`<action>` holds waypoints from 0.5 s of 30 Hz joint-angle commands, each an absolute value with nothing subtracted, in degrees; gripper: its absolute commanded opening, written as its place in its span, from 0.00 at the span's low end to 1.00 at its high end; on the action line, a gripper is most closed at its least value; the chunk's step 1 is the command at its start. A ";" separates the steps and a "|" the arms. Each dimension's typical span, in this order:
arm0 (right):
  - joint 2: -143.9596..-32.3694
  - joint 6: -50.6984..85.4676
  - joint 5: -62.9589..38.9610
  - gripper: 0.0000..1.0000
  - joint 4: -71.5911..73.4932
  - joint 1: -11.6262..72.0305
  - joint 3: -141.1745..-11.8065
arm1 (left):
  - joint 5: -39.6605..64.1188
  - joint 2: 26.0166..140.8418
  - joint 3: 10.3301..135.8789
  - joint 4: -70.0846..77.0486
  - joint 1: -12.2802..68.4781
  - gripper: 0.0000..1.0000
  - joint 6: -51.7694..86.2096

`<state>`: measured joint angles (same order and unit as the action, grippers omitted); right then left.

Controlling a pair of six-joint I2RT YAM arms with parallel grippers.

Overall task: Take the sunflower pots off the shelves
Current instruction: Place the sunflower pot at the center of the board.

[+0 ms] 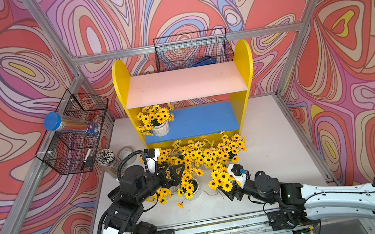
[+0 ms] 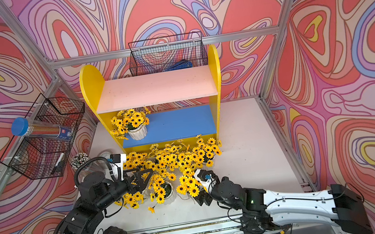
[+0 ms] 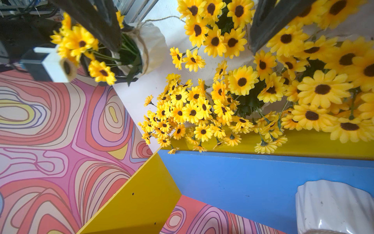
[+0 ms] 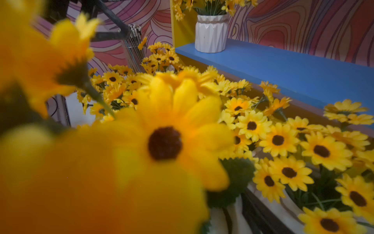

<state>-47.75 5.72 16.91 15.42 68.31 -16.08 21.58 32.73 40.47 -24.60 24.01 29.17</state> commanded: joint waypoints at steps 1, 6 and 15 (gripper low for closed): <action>-53.64 7.62 16.43 0.00 31.55 68.70 -13.99 | 22.01 32.60 41.94 -22.46 24.27 0.99 31.32; -68.43 10.57 18.10 0.00 44.86 68.73 -13.57 | 22.37 34.19 40.76 -19.23 24.51 0.99 33.31; -89.94 9.49 21.07 0.00 68.66 68.69 -11.32 | 22.09 34.31 41.89 -20.22 24.62 0.99 33.37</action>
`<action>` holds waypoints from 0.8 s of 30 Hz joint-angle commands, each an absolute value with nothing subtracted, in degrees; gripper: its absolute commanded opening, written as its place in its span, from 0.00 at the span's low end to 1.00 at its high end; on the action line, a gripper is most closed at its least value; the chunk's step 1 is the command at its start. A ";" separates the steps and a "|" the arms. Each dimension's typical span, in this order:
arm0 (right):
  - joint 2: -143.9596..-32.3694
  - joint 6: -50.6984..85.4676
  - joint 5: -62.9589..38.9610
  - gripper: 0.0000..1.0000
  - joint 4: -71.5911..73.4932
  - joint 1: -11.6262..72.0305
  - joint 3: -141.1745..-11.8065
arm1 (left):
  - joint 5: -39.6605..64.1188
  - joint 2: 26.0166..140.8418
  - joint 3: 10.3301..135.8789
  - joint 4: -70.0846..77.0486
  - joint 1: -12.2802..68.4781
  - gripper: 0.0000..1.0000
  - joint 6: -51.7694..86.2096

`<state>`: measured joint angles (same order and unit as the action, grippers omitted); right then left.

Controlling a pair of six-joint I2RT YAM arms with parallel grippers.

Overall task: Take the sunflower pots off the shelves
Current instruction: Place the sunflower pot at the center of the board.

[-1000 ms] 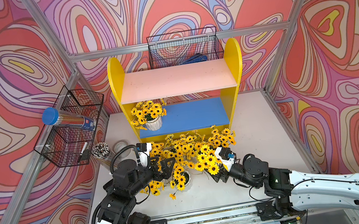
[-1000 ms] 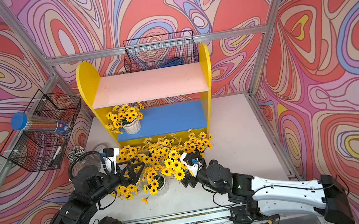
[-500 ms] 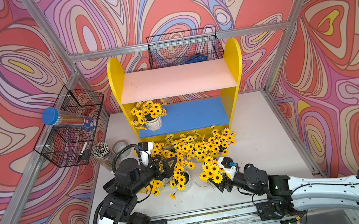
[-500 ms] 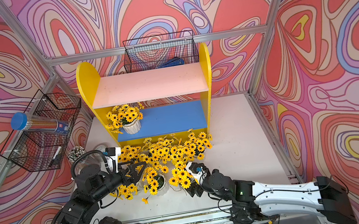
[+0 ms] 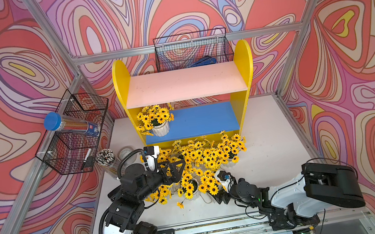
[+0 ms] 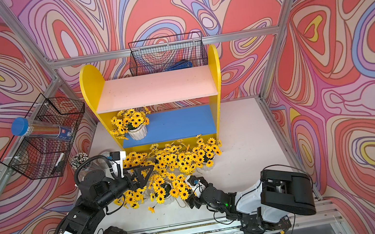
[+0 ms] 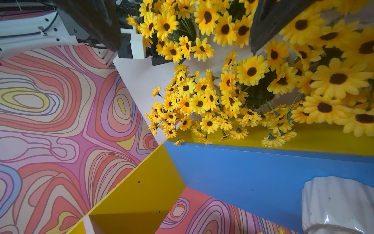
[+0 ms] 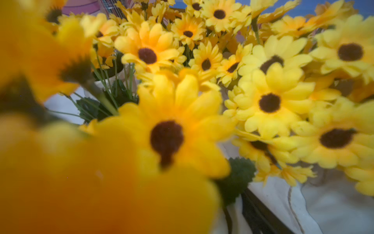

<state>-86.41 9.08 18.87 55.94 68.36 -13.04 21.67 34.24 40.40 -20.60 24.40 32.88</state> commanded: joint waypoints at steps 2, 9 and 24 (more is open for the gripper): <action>-92.45 10.01 21.93 0.00 71.39 68.73 -10.37 | 21.54 34.00 42.47 -20.89 24.61 0.99 33.02; -95.98 9.43 21.96 0.01 69.77 68.70 -11.30 | 21.38 33.84 42.28 -20.74 24.62 0.99 33.08; -108.77 4.79 27.64 0.62 82.53 68.73 -11.78 | 20.94 33.71 42.01 -21.57 24.66 1.00 31.20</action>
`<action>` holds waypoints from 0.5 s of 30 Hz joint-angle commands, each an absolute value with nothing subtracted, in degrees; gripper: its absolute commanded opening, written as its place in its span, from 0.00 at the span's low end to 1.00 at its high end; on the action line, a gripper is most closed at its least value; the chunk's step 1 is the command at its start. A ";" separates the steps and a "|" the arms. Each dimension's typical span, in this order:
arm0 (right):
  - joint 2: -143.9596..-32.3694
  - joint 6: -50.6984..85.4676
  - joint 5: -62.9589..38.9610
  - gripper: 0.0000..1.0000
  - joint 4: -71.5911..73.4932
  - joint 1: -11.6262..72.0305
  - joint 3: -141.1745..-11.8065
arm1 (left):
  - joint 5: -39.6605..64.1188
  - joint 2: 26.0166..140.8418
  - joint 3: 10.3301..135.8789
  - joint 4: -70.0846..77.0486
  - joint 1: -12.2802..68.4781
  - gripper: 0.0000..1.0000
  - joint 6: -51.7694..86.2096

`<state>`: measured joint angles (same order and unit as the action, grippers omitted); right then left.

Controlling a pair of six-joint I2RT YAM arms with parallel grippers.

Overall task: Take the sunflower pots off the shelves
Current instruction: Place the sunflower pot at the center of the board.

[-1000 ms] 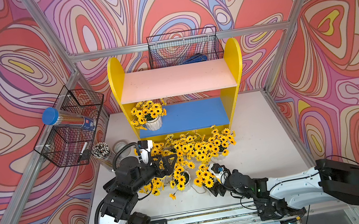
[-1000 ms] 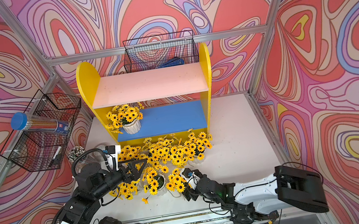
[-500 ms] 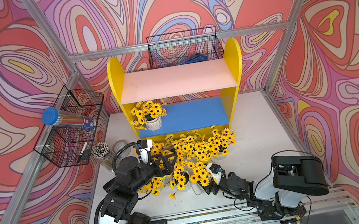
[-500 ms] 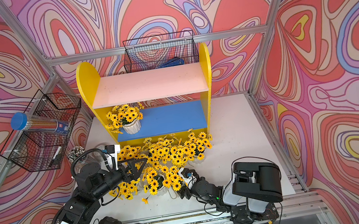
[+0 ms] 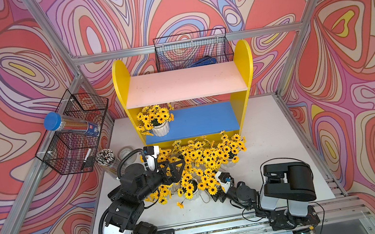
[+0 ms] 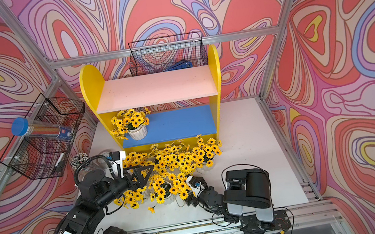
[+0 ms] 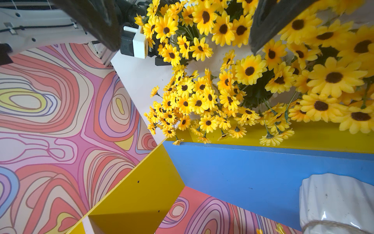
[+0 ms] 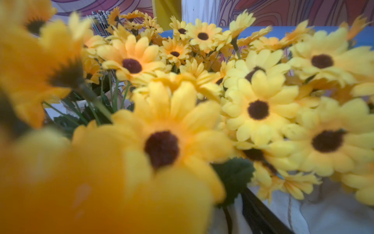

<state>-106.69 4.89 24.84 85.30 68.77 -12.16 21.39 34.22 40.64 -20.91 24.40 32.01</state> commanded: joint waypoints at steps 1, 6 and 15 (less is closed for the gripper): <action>-109.00 4.67 27.63 0.68 83.03 68.73 -11.67 | 20.96 33.70 42.02 -21.62 24.69 1.00 31.13; -107.89 6.23 27.33 0.98 84.62 69.31 -9.61 | 21.04 33.40 41.93 -22.18 24.65 1.00 30.79; -103.84 4.27 27.86 0.98 85.34 72.33 -7.89 | 22.33 32.26 40.58 -22.43 24.61 1.00 29.08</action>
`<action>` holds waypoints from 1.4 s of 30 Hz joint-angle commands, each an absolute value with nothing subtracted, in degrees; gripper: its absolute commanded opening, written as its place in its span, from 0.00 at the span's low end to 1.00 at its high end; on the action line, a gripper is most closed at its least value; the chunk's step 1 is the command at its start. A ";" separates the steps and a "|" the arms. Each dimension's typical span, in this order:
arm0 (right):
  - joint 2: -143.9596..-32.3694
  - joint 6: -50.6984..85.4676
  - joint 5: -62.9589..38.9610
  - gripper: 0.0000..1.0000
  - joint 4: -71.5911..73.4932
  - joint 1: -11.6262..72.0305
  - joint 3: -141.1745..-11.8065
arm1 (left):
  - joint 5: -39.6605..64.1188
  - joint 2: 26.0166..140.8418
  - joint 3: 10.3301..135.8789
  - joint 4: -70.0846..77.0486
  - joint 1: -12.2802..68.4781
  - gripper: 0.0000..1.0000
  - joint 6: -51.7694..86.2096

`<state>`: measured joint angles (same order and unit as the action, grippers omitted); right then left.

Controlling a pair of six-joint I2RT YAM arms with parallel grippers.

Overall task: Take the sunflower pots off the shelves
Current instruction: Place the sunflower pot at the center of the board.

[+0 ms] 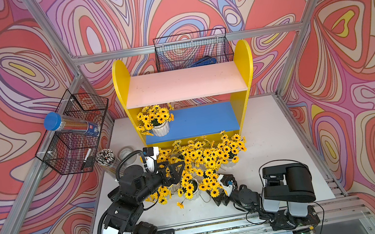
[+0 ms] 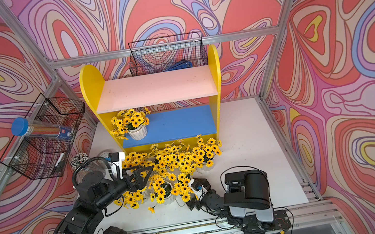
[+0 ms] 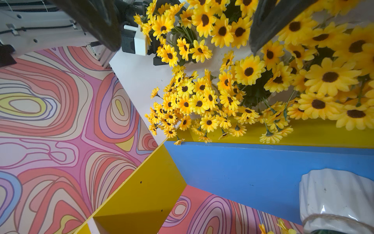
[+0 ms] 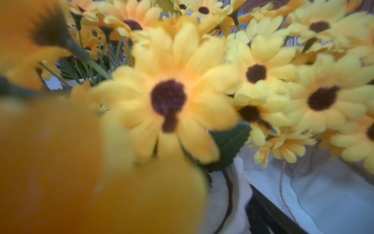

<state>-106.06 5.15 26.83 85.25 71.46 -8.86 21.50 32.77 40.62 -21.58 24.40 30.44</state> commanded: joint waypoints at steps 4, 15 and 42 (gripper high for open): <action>-101.91 4.44 27.71 0.98 85.35 72.94 -6.18 | 22.97 32.61 40.74 -22.32 24.61 1.00 28.12; -79.53 12.32 35.51 0.98 50.38 79.17 -7.28 | 22.87 32.53 40.78 -22.53 24.67 1.00 27.53; -44.44 27.04 34.59 0.98 -20.05 80.68 -28.06 | 13.09 30.37 45.68 -31.01 24.62 1.00 22.38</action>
<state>-46.89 27.90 35.64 -12.64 80.34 -25.43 13.82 30.74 43.44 -29.30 24.40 23.99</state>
